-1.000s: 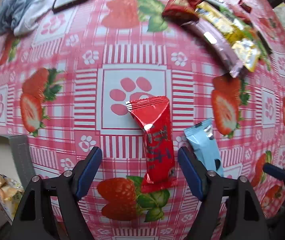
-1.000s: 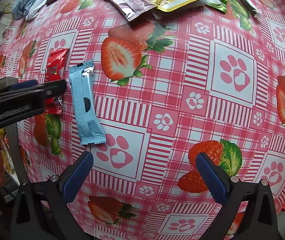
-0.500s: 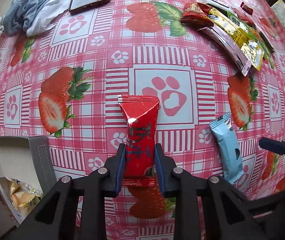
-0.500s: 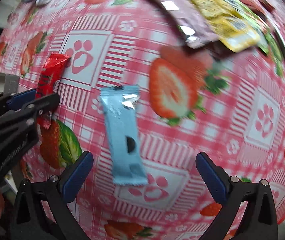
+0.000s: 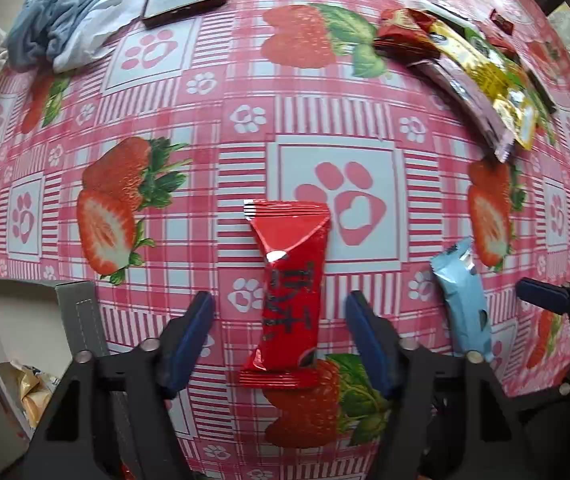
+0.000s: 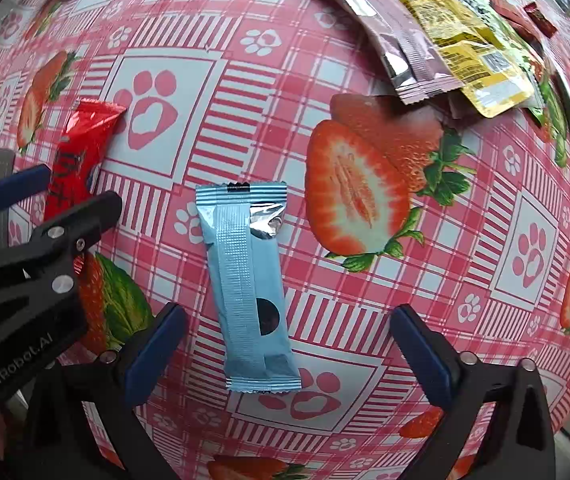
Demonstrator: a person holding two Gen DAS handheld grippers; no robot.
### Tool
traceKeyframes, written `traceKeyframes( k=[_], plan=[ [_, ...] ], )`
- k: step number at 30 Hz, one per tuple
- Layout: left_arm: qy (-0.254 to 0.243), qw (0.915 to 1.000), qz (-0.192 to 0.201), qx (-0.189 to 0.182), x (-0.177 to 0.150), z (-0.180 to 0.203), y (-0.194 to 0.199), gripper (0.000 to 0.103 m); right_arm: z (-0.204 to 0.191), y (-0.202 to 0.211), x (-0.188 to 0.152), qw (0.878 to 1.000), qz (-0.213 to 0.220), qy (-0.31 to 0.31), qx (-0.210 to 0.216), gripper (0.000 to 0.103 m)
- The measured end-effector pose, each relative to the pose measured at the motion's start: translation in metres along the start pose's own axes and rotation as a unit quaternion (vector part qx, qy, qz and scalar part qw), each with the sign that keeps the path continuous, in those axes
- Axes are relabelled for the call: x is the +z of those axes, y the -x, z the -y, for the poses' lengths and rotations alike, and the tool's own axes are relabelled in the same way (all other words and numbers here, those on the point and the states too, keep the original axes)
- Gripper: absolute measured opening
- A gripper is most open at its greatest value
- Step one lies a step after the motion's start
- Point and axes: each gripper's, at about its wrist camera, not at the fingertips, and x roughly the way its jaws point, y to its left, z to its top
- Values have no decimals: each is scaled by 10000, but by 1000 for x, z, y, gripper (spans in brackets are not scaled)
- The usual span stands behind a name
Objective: Organize snacks
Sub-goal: 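Grasp the light blue bar with the right gripper while the left grasps the red candy bar, then carry the red candy bar and blue bar over the tray and open both grippers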
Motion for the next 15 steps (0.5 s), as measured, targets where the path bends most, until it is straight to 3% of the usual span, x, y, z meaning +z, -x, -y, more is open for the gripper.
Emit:
traceKeyframes(
  k=[1, 2, 3, 4, 5, 7, 11, 15],
  plan=[
    [-74, 10000, 22, -14, -1, 0, 3, 51, -1, 2, 2, 10000, 67, 21, -3, 88],
    [-169, 9998, 46, -37, -1, 1, 5, 34, -1, 3, 3, 9999, 122, 71, -6, 72],
    [-229, 9997, 44, -69, -2, 2, 7, 27, -6, 9, 3, 9996, 228, 182, -16, 61],
    [-259, 9995, 20, -154, -4, 2, 9, 23, -10, 14, 2, 9993, 285, 243, -16, 35],
    [-246, 9993, -11, -292, -6, -1, 10, 22, -12, 16, 2, 9992, 301, 277, 5, 26],
    [-184, 9987, -53, -474, -12, -5, 12, 22, -14, 18, 3, 9994, 283, 207, 52, 26],
    [-303, 9974, 86, -649, -39, -9, 23, 22, -4, 19, -5, 9967, 201, -113, 780, 26],
    [-490, 9956, 119, -795, -71, -11, 33, 22, 2, 19, -28, 9945, 98, -321, 995, 26]
  ],
)
